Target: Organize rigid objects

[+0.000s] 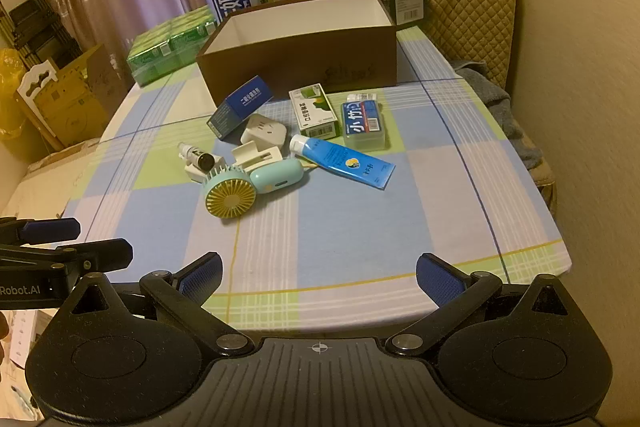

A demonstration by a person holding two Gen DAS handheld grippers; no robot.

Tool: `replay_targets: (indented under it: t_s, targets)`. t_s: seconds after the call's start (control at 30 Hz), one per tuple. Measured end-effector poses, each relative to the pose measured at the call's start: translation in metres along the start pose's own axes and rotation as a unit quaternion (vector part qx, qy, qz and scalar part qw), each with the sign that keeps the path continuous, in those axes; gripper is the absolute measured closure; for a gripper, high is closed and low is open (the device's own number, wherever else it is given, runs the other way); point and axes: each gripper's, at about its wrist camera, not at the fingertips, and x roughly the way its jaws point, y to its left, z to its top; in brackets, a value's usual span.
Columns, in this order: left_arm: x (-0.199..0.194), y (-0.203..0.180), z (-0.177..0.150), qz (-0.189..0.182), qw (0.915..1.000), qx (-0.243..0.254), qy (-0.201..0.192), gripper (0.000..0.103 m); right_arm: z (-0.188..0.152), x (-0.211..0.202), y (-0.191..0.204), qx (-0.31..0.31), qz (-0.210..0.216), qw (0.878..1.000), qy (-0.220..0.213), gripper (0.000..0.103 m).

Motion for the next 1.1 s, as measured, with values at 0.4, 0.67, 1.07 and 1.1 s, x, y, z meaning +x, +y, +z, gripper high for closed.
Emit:
replay_targets:
  t_s: [0.4,0.67,1.07,1.1]
  targets:
    - [0.0,0.0001,-0.0002,0.001,1.0,-0.001,0.0,0.018,-0.0008,0.0016,0.0003,-0.001,0.001,1.0,0.0,0.002]
    - [-0.0005,-0.0016,-0.0008,0.003,1.0,-0.002,0.0,0.018,-0.0009,0.0012,0.0008,-0.001,0.001,1.0,0.001,0.002]
    - [0.0015,0.0008,-0.0017,0.005,1.0,-0.006,-0.001,0.018,0.0002,0.0039,0.0042,-0.004,0.002,1.0,0.002,0.002]
    - [0.0016,0.0009,-0.0018,0.006,1.0,-0.006,-0.001,0.018,0.0001,0.0039,0.0041,-0.004,0.002,1.0,0.002,0.002]
